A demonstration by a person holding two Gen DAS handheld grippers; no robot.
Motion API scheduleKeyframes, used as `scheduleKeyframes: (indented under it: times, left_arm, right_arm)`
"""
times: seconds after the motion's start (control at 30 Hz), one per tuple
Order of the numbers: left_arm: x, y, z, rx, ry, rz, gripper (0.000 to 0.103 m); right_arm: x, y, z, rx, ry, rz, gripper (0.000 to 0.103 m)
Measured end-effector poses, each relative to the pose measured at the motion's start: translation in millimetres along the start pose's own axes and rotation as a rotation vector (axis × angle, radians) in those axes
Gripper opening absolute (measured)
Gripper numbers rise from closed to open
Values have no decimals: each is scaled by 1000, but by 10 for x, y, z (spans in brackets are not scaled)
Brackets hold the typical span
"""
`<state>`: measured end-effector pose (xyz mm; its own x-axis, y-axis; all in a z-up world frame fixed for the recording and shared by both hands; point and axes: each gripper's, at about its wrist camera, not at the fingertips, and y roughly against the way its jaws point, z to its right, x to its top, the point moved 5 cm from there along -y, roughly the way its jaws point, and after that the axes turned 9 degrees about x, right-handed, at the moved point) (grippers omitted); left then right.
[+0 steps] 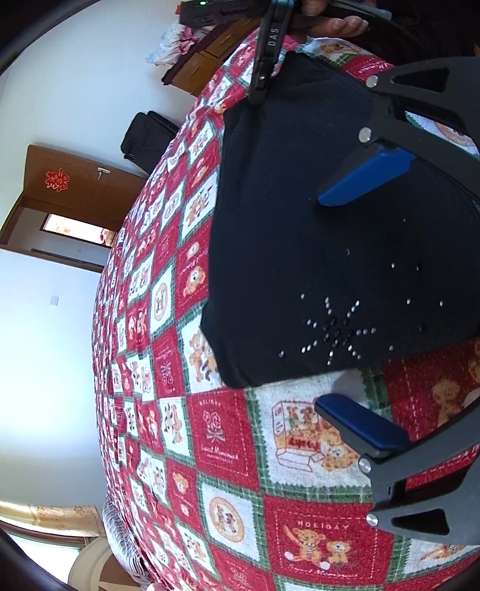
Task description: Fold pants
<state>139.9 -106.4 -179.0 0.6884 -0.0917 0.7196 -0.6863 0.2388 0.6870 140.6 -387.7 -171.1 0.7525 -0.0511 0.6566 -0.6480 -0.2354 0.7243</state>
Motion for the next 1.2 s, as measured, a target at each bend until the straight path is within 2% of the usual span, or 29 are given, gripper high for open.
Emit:
scheduleKeyframes:
  times: [0.03, 0.07, 0.17, 0.3, 0.5, 0.57, 0.63, 0.7, 0.8, 0.9, 0.93, 1.07, 1.2]
  left_arm:
    - [6, -3, -24, -14, 15, 3, 103]
    - [9, -11, -52, -32, 35, 3, 103]
    - [34, -15, -117, -80, 95, 11, 103]
    - [53, -36, -118, -108, 114, 11, 103]
    - [81, -55, -130, -134, 136, 9, 102]
    - [81, -38, -143, -148, 147, 11, 90]
    - [83, -21, -144, -153, 150, 8, 81]
    - [76, -7, -125, -194, 163, -4, 69]
    - [64, -6, -108, -188, 147, -3, 62]
    - [61, -12, -166, -193, 163, -9, 37]
    - [62, -13, -188, -207, 169, -13, 19]
    - [82, 66, -261, -236, 200, 0, 13]
    - [171, 239, -382, -248, 220, 44, 11]
  right_arm:
    - [-11, 11, 31, -5, -11, 0, 56]
    - [-19, 5, 58, 4, -24, -6, 58]
    - [-50, -16, 172, 82, -102, -21, 58]
    - [-77, -67, 235, 171, -175, -24, 58]
    - [-94, -142, 205, 197, -181, -22, 58]
    - [-101, -148, 183, 210, -181, -12, 56]
    - [-109, -139, 147, 259, -195, -2, 43]
    - [-117, -140, 124, 288, -201, 1, 40]
    - [-121, -148, 125, 294, -210, 4, 38]
    - [-116, -115, 109, 297, -217, 22, 31]
    - [-111, -99, 93, 294, -211, 28, 30]
    - [-38, 31, -63, 297, -173, 69, 27]
    - [59, 109, -242, 320, -131, 81, 27]
